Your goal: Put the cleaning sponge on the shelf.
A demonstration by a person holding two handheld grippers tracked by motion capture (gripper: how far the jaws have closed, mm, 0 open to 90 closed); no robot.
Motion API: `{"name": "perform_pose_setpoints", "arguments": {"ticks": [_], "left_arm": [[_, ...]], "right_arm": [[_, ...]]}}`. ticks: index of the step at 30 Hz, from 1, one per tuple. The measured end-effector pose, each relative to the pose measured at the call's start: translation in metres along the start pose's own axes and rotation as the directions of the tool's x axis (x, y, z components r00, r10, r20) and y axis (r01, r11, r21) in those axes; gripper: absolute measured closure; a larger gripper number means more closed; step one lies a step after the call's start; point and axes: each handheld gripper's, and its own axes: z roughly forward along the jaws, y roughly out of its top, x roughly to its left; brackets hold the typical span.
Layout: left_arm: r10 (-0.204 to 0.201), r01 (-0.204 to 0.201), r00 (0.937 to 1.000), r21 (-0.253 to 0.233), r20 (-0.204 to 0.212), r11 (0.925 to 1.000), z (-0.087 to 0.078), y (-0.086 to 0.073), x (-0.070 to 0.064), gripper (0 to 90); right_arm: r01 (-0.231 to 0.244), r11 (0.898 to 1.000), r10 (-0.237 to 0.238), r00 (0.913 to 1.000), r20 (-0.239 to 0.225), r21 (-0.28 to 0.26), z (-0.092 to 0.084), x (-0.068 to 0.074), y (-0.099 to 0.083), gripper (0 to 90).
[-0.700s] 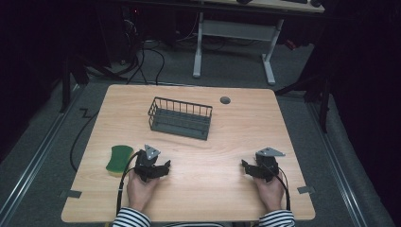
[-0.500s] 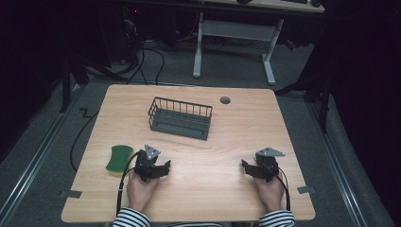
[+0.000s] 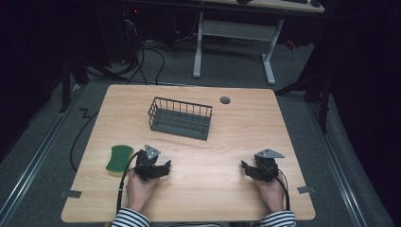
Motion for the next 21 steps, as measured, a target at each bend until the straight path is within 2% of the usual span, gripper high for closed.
{"name": "perform_pose_setpoints", "arguments": {"ticks": [3,6,9,13,16,19,21], "left_arm": [[-0.003,0.003,1.0,-0.001,-0.006,1.0,0.0,0.0,0.0,27.9],[-0.011,0.011,0.9999,0.022,-0.006,0.9997,-0.002,0.003,-0.001,29.1],[0.002,-0.002,1.0,0.021,-0.007,0.9998,-0.004,0.005,-0.003,29.0],[0.005,-0.004,1.0,0.036,-0.007,0.9994,-0.007,0.011,-0.002,29.1],[0.012,-0.012,0.9999,0.047,0.0,0.9988,-0.01,0.017,-0.003,28.9],[-0.023,0.022,0.9994,0.044,0.027,0.9988,-0.016,0.024,0.001,29.3],[-0.037,0.036,0.9988,0.037,0.031,0.9987,-0.022,0.03,0.004,30.2]], "right_arm": [[0.0,1.0,0.0,1.0,-0.007,0.002,-0.001,-0.001,0.0,37.6],[-0.005,1.0,0.005,1.0,0.002,0.018,-0.003,-0.002,0.002,45.7],[-0.024,1.0,0.024,0.9996,-0.018,0.018,-0.003,-0.002,0.002,47.0],[-0.045,0.999,0.045,0.9977,-0.051,-0.005,-0.004,-0.002,0.004,49.2],[-0.046,0.997,0.04,0.9958,-0.082,-0.063,-0.008,0.0,0.008,51.7],[-0.06,0.995,0.05,0.9921,-0.115,-0.085,-0.011,0.002,0.019,51.8],[-0.048,0.995,0.036,0.9899,-0.137,-0.086,-0.013,0.005,0.028,51.5]]}}
